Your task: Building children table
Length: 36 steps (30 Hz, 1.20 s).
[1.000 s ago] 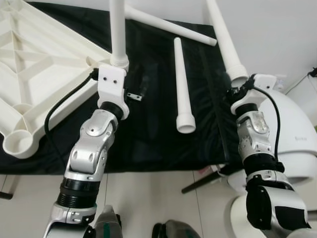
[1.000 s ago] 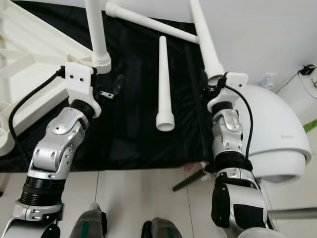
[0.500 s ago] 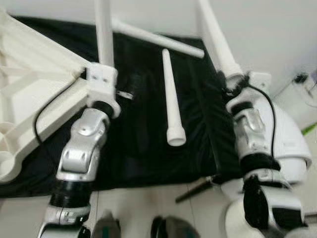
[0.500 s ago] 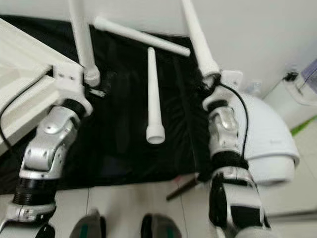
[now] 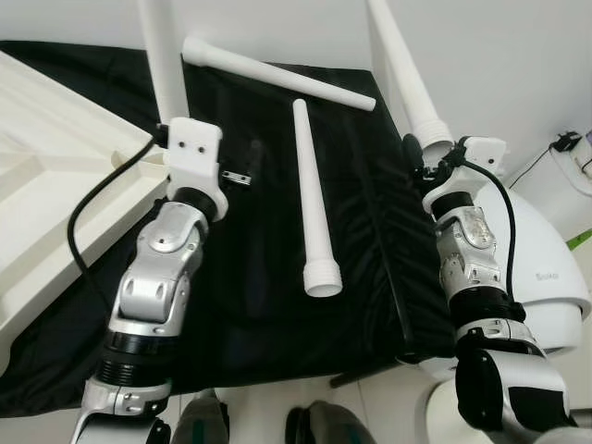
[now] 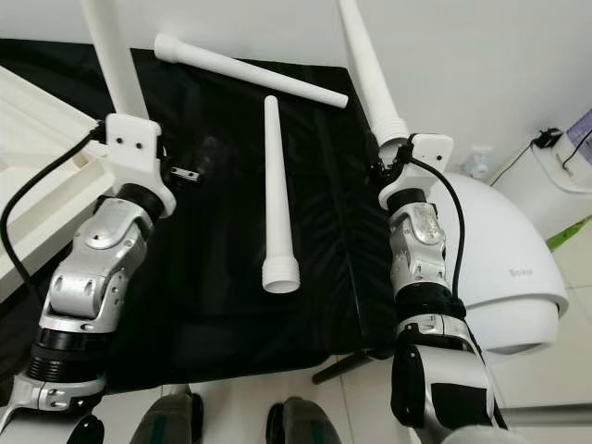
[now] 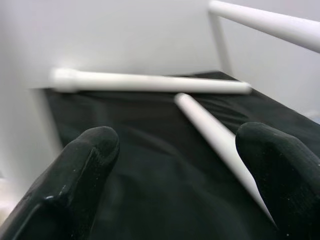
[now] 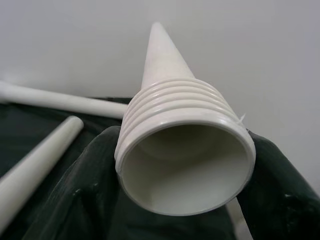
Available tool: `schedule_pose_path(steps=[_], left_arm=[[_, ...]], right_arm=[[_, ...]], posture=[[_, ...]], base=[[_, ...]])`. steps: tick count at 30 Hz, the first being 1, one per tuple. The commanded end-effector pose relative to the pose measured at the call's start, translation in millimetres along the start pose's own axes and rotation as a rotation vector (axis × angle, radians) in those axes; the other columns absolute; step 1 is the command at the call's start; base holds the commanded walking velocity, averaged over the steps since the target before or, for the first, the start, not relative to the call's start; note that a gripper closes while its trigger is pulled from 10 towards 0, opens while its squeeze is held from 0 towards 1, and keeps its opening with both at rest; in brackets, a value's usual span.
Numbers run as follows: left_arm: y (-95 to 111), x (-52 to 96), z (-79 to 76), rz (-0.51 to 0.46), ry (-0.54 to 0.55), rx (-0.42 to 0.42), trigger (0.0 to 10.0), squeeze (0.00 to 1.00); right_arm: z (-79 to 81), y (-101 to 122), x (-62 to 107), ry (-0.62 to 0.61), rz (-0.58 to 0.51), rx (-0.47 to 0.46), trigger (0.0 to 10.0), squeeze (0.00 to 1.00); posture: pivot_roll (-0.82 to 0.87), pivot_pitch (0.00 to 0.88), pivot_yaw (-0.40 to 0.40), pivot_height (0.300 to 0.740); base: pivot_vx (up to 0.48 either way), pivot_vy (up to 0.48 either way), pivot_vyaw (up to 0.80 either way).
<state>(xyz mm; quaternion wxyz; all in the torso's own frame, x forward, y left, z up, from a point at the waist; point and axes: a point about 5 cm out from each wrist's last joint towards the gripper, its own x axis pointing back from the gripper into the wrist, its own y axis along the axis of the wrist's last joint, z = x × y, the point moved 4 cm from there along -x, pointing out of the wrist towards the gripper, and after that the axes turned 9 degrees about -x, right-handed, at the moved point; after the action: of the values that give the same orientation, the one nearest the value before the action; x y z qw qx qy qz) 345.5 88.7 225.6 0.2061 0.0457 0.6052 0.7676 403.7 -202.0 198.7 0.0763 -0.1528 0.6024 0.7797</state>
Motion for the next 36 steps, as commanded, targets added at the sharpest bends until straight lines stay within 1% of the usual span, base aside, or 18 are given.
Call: schedule_pose_path(steps=[1,3,4,5,7,9,14,23,28,30,36], left_arm=[[-2,1.1,-4.9,0.01,-0.037,-0.011,10.0,0.0],[-1,1.2,-7.2,0.008,-0.053,-0.021,10.0,0.0],[0,2.1,-12.4,0.015,-0.095,-0.033,10.0,0.0],[0,2.6,-13.8,0.013,-0.106,-0.04,10.0,0.0],[0,2.8,-14.3,0.011,-0.111,-0.044,10.0,0.0],[2,3.5,-15.4,0.004,-0.121,-0.075,10.0,0.0],[1,5.1,-22.5,0.009,-0.164,-0.084,10.0,0.0],[1,5.6,-24.5,0.019,-0.176,-0.083,10.0,0.0],[1,7.9,-26.8,0.024,-0.195,-0.107,10.0,0.0],[1,9.2,-28.5,0.026,-0.204,-0.109,10.0,0.0],[2,9.9,-30.7,0.022,-0.212,-0.115,10.0,0.0]], right_arm=[[-1.5,8,-1.5,-0.006,-0.029,0.001,10.0,0.0],[0.0,8,-1.9,-0.002,-0.025,0.005,10.0,0.0],[1.0,5,-2.2,-0.005,0.004,0.023,10.0,0.0],[1.3,5,-2.2,-0.005,0.011,0.034,10.0,0.0],[1.4,5,-2.1,-0.006,0.014,0.04,10.0,0.0],[1.6,3,-0.9,-0.01,0.019,0.039,10.0,0.0],[4.1,-6,6.3,-0.017,0.057,0.04,10.0,0.0],[5.3,-8,6.1,-0.026,0.08,0.031,10.0,0.0],[0.9,-5,1.9,-0.045,0.121,0.036,10.0,0.0],[-4.3,-3,-0.2,-0.067,0.13,0.059,10.0,0.0],[-12.1,0,0.4,-0.117,0.118,0.072,10.0,0.0]], posture=[[0.05,0.126,-0.114,0.74],[0.05,0.127,-0.114,0.74],[0.05,0.127,-0.111,0.74],[0.05,0.128,-0.11,0.74],[0.05,0.128,-0.11,0.74],[0.05,0.128,-0.108,0.74],[0.05,0.13,-0.103,0.74],[0.05,0.132,-0.103,0.74],[0.06,0.128,-0.106,0.74],[0.06,0.127,-0.107,0.74],[0.06,0.124,-0.108,0.74]], base=[[0.0,0.0,0.0],[0.0,0.0,0.0],[0.0,0.0,0.0],[0.0,0.0,0.0],[0.0,0.0,0.0],[0.0,0.0,0.0],[0.0,0.0,0.0],[0.0,0.0,0.0],[0.0,0.0,0.0],[0.0,0.0,0.0],[0.0,0.0,0.0]])
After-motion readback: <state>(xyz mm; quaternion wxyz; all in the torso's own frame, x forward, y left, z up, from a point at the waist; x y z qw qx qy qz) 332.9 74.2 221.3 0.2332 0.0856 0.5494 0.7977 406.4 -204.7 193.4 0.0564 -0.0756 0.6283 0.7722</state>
